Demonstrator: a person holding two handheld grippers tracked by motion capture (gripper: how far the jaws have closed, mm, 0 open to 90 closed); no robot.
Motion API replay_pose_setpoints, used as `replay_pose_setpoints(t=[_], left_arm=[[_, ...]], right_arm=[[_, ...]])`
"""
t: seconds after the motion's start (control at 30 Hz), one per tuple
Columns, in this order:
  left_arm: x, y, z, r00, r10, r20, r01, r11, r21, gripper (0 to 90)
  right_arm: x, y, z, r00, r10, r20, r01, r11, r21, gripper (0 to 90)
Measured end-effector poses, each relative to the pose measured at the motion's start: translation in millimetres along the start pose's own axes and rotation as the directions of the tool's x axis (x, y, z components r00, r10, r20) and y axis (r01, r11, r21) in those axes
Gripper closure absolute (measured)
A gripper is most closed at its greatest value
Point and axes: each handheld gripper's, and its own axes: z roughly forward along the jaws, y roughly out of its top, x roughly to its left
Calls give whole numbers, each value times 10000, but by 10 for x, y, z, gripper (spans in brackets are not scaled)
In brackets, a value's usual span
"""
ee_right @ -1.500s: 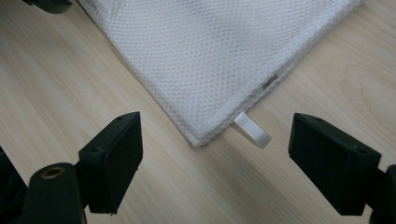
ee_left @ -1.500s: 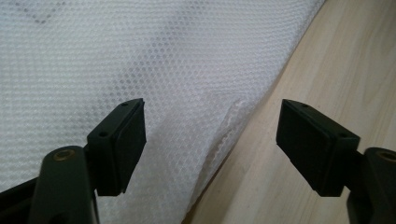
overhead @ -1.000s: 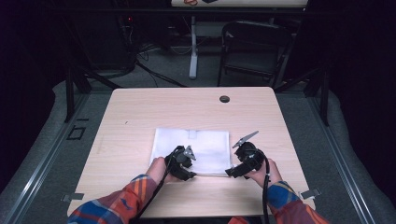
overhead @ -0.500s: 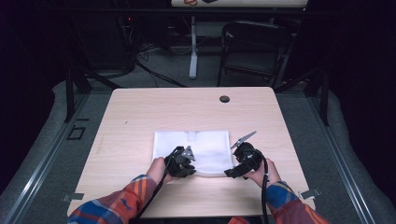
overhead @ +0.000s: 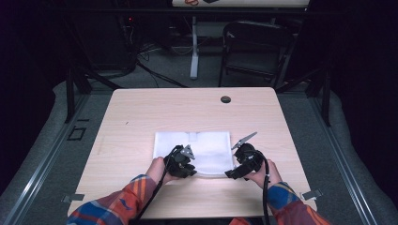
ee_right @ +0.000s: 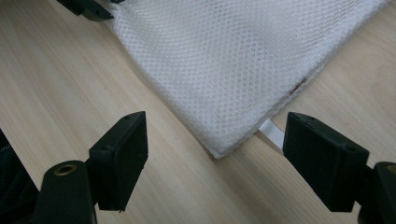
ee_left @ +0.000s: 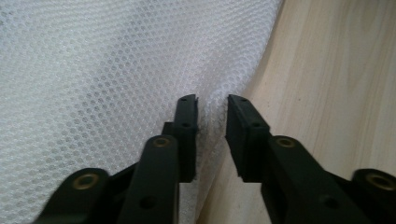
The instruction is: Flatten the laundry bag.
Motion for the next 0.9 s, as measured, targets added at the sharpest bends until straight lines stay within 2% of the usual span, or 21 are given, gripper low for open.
replay_pose_setpoints(t=[0.1, 0.2, 0.3, 0.37, 0.43, 0.53, 0.77, 0.83, 0.9], left_arm=[[-12, 17, 21, 10000, 42, 30, -42, 10000, -11, 644], [-42, 53, 62, 9997, 239, -84, -238, 9997, 57, 632], [-48, 72, 80, 9995, 316, -58, -316, 9995, 12, 666], [-54, 88, 93, 9993, 381, -70, -381, 9993, -25, 738], [-63, 95, 97, 9986, 497, -161, -497, 9988, 56, 766], [-55, 88, 83, 9988, 437, -202, -438, 9990, -40, 837], [-55, 97, 16, 9986, 367, -384, -379, 9988, -319, 874], [-55, 97, -13, 9989, 286, -377, -303, 9985, -459, 874], [-53, 99, -22, 9991, 232, -345, -247, 9987, -455, 874]], right_arm=[[7, 7, 4, 10000, -44, 25, 44, 10000, 71, 222], [15, 15, 21, 10000, -40, -23, 41, 10000, 87, 222], [21, 17, 30, 10000, -17, -35, 17, 10000, 55, 223], [22, 23, 28, 9999, -134, -69, 135, 9998, 144, 224], [25, 23, 27, 9999, -132, -83, 133, 9998, 136, 225], [21, 23, 26, 9998, -151, -90, 153, 9998, 159, 228], [62, 25, 15, 9999, -75, -109, 75, 10000, -53, 262], [93, 31, -13, 9994, -341, 24, 341, 9994, -85, 304], [121, 35, -42, 9991, -411, 56, 412, 9991, -110, 329]])
